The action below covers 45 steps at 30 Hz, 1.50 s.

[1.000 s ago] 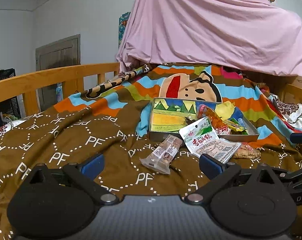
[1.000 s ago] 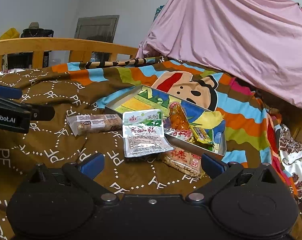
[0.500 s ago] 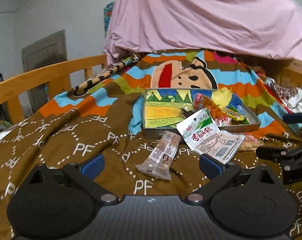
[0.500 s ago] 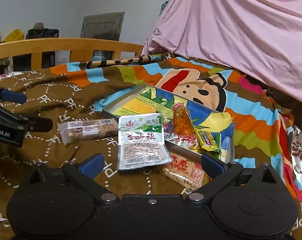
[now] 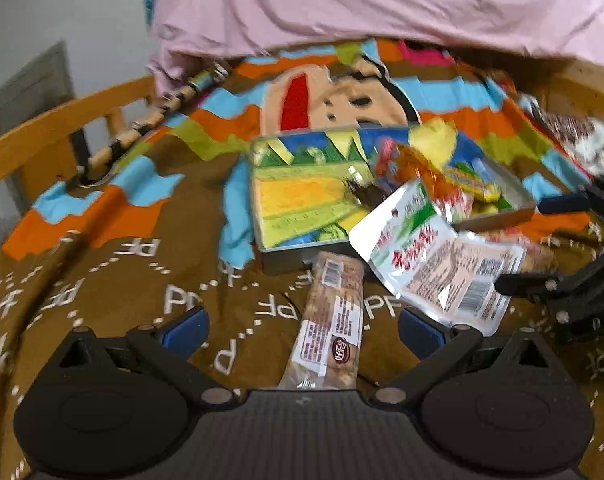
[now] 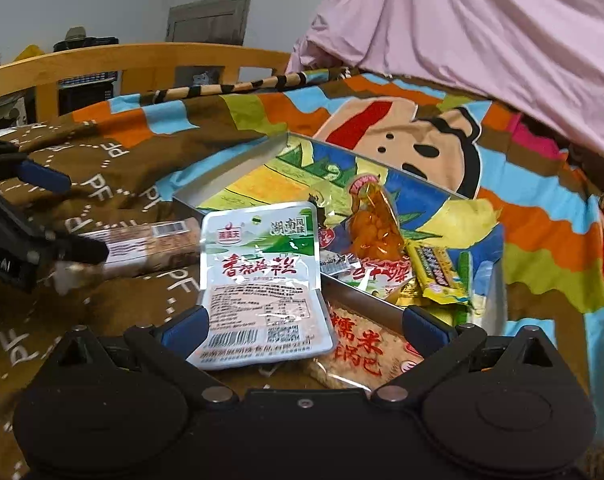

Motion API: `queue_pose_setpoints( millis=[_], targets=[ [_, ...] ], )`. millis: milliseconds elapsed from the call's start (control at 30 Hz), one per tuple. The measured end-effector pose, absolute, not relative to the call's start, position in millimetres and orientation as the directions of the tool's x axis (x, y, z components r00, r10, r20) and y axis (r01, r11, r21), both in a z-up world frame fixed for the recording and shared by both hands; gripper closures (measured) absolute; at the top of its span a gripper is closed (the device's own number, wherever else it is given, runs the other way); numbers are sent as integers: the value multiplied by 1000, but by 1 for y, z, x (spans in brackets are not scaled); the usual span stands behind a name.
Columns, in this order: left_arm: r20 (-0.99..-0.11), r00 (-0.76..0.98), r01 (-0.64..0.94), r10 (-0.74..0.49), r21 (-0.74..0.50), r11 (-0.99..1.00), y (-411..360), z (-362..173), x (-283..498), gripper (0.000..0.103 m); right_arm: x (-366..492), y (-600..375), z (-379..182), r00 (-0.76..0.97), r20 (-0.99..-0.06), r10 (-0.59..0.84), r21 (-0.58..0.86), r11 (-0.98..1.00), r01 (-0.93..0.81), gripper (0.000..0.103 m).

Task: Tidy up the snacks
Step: 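Grasp the wrapped snack bar with the left tool while the right grasps the seaweed pack, then carry the snack bar to the tray with left tool while right tool carries seaweed pack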

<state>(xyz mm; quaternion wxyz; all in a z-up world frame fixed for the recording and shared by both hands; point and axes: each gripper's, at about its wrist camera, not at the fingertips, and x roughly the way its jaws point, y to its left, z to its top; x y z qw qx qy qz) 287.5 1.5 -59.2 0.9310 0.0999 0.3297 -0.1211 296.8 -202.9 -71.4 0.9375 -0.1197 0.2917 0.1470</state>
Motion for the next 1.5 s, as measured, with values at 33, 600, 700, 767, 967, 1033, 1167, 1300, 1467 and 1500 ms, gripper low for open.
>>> queue_pose_setpoints(
  millis=[33,600,700,767,967,1033,1167,1300,1467,1500],
  targets=[
    [-649,744,303,-159,115,946,0,-62,292,0,301,-202,-73,784,-587,204,-135,929,-344,1],
    [-719,675,404,-163,176,898,-9,-85,322,44,327,-180,-99,746,-616,251,-122,906,-406,1],
    [-720,667,433,-194,162,887,-13,-86,317,60,324,-174,-103,738,-626,252,-137,896,-422,1],
    [-712,677,422,-188,166,891,-14,-87,315,60,323,-171,-106,738,-628,248,-151,891,-428,1],
    [-695,682,278,-229,-44,960,8,-86,316,61,331,-164,-112,735,-636,236,-135,903,-407,1],
    [-688,686,267,-236,-64,962,12,-86,316,61,336,-162,-111,737,-634,232,-122,912,-392,1],
    [-666,704,237,-248,-109,965,22,-89,312,61,348,-154,-112,745,-632,212,-112,927,-359,1],
    [-638,729,198,-248,-150,969,29,-90,307,61,360,-145,-116,749,-637,184,-108,941,-322,1],
    [-609,754,167,-246,-185,969,35,-91,303,61,365,-130,-123,759,-633,154,-134,944,-303,1],
    [-605,757,160,-246,-193,968,36,-91,302,61,365,-128,-124,761,-632,147,-142,943,-300,1]
  ],
)
